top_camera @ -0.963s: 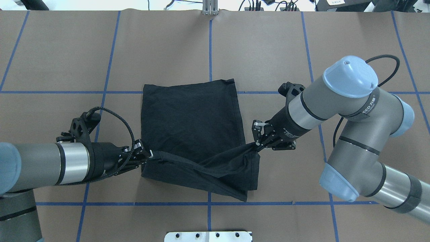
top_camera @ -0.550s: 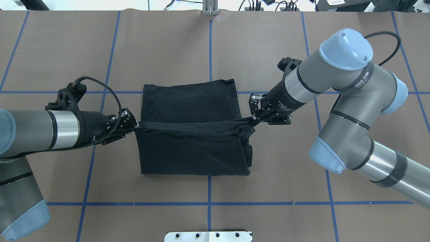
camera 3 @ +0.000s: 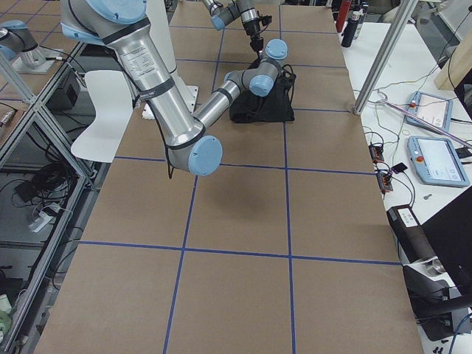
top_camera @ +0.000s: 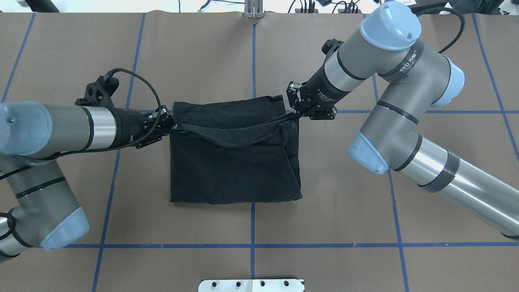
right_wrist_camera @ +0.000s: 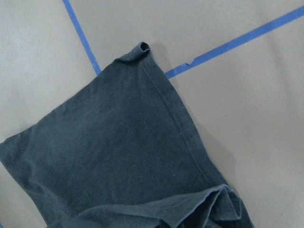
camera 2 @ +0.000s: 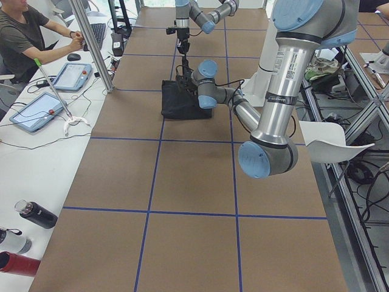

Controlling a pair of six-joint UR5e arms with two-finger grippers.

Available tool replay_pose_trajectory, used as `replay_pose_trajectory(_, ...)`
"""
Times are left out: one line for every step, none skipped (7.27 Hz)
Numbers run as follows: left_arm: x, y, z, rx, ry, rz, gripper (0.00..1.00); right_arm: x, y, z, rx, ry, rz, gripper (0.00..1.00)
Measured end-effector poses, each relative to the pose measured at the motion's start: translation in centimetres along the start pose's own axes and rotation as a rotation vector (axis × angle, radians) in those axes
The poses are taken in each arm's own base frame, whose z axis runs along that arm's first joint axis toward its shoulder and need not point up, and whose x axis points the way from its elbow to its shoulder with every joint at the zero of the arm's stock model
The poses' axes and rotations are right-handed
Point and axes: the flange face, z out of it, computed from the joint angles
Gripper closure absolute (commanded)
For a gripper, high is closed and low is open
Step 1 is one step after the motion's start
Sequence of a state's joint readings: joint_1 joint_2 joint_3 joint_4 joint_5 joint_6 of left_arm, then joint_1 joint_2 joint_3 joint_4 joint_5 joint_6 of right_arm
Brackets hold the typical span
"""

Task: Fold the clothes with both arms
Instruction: 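Fold the held near edge away from the robot over the shirt with both grippers, then lower the folded edge onto the shirt's far edge with both grippers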

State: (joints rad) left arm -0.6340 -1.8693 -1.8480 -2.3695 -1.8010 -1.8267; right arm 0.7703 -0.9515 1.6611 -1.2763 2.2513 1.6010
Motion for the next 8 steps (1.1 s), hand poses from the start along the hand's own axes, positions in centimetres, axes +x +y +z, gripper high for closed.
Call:
replay_pose_trajectory(0.3,-1.2,1.2,0.018,-0.010,-0.006,1.00,-0.9,-0.5,0.4,0.017,0.001,0.002,1.00)
replay_pose_trajectory(0.5,-2.4,1.4,0.038,-0.011,-0.011,1.00,-1.7,-0.9,0.7,0.034,0.003,0.004,1.00)
replay_pose_trajectory(0.6,-3.4,1.2,0.055,-0.010,-0.016,1.00,-2.1,-1.3,0.8,0.053,0.004,0.006,1.00)
replay_pose_trajectory(0.6,-4.4,1.1,0.071,-0.013,-0.022,1.00,-2.2,-1.7,0.9,0.070,0.006,0.009,1.00)
replay_pose_trajectory(0.3,-5.1,1.6,0.082,-0.024,-0.030,1.00,-2.0,-2.2,1.2,0.084,0.013,0.016,1.00)
replay_pose_trajectory(0.1,-5.7,2.8,0.089,-0.040,-0.039,1.00,-1.8,-2.8,1.7,0.095,0.016,0.019,1.00)
replay_pose_trajectory(-0.2,-6.2,3.9,0.095,-0.054,-0.045,1.00,-1.4,-3.6,2.5,0.101,0.005,0.013,1.00)
replay_pose_trajectory(-0.5,-6.6,4.6,0.099,-0.064,-0.049,1.00,-0.8,-4.5,3.5,0.103,-0.006,0.008,1.00)
